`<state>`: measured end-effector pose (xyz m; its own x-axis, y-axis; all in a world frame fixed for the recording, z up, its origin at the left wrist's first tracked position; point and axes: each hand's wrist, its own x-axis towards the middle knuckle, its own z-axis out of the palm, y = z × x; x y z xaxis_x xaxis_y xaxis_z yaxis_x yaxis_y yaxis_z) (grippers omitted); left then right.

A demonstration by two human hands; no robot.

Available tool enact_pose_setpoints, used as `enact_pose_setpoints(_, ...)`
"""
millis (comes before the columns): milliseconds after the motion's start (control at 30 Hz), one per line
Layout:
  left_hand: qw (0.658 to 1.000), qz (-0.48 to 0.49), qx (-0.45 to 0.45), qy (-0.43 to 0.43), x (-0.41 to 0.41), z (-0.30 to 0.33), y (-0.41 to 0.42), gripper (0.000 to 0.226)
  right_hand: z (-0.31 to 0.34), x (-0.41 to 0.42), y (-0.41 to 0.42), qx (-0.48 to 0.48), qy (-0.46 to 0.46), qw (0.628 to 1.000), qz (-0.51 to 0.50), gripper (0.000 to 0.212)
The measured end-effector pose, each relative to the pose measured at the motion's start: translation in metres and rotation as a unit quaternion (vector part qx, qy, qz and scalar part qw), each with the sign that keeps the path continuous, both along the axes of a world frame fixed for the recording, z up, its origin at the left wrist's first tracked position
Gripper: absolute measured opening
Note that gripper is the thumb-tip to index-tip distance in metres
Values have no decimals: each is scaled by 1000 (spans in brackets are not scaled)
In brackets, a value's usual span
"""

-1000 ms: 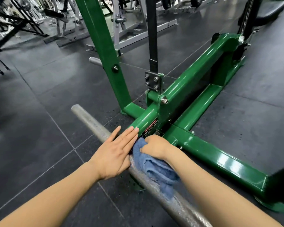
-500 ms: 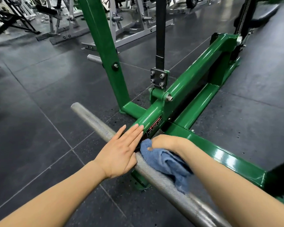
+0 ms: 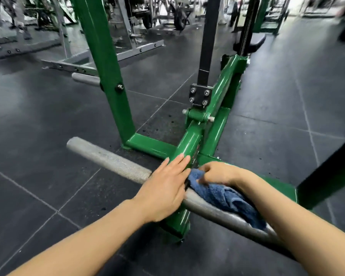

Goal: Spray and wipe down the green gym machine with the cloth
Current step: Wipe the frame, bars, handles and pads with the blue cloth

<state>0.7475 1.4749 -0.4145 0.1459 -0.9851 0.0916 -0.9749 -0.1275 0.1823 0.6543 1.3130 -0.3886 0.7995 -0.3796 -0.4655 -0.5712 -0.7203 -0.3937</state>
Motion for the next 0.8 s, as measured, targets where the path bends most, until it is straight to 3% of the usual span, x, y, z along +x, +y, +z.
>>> enact_pose_setpoints(100, 995, 5, -49, 83, 1, -3, -2, 63, 5, -7, 17, -68, -48, 996, -40, 18)
enact_pose_setpoints(200, 989, -1, -67, 135, 4, -2, 0, 66, 13, -16, 50, -195, -100, 974, -59, 6)
enact_pose_setpoints(333, 985, -17, -87, 151, 7, -6, -1, 77, 1, -32, 92, -344, -191, 917, -64, 18)
enact_pose_setpoints(533, 982, -41, -73, 167, 9, -5, 3, 65, -27, -40, 147, -403, -248, 864, -173, 40)
enact_pose_setpoints(667, 969, -39, -12, 244, 23, 2, -1, 62, -45, -47, 174, -407, -262, 859, -169, 49)
enact_pose_setpoints(800, 978, -63, 19, 196, 22, 9, 4, 62, -62, -48, 192, -367, -309, 849, -223, 57)
